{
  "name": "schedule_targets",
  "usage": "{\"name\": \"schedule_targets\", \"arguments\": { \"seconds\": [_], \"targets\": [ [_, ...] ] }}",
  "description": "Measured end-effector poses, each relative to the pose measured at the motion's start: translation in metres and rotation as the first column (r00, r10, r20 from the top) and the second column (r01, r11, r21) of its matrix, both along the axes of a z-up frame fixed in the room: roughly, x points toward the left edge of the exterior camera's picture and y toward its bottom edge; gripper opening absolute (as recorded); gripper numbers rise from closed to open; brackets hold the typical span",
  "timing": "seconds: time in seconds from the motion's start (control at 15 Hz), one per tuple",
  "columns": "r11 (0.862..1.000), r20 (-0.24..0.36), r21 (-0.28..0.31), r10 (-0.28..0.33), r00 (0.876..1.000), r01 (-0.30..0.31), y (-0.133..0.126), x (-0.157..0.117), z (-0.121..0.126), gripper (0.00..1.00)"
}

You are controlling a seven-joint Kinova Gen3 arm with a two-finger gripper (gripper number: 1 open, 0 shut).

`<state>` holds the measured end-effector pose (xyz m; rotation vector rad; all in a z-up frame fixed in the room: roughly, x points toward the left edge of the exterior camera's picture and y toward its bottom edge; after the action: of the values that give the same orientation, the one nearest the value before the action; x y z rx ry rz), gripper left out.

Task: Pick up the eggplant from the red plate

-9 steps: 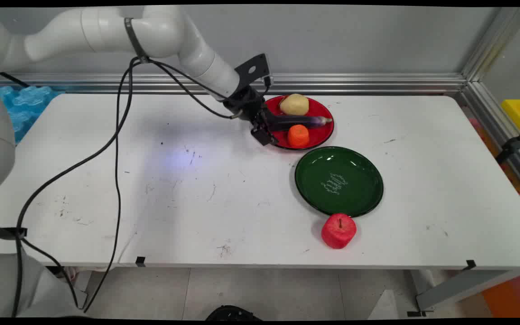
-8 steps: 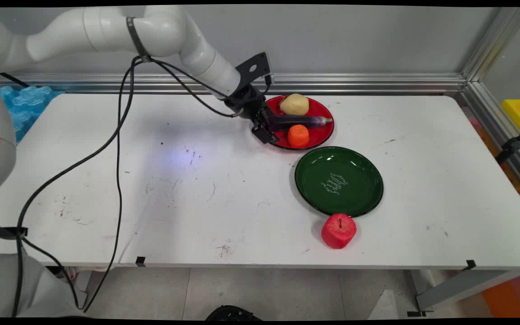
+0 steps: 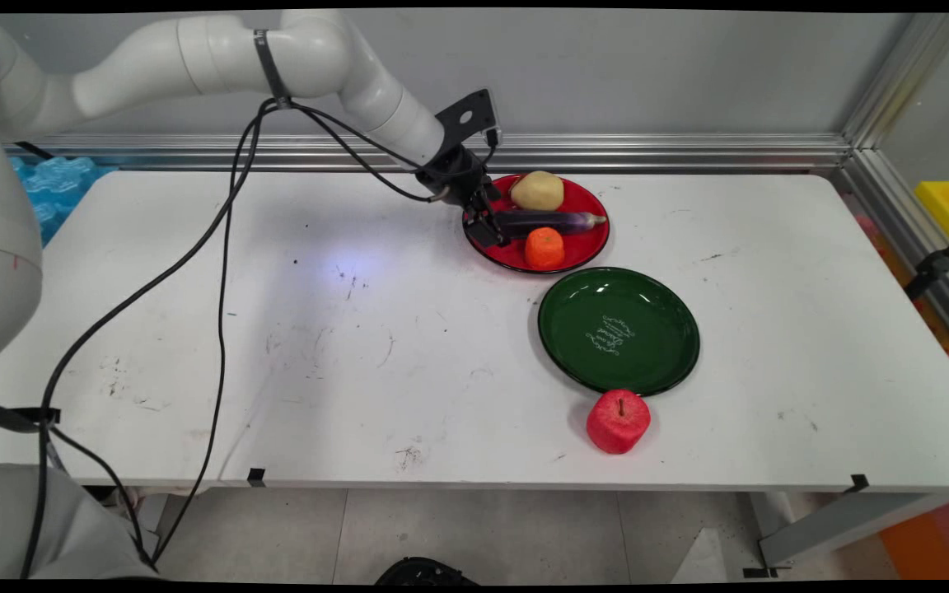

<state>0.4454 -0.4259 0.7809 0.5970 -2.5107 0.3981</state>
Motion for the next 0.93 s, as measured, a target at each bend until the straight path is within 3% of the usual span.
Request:
{"name": "schedule_targets", "arguments": {
  "seconds": [0.93],
  "targets": [
    [1.0,-0.044,0.0,-0.015,0.999,0.015,-0.034,0.002,-0.034,1.0]
  ]
}}
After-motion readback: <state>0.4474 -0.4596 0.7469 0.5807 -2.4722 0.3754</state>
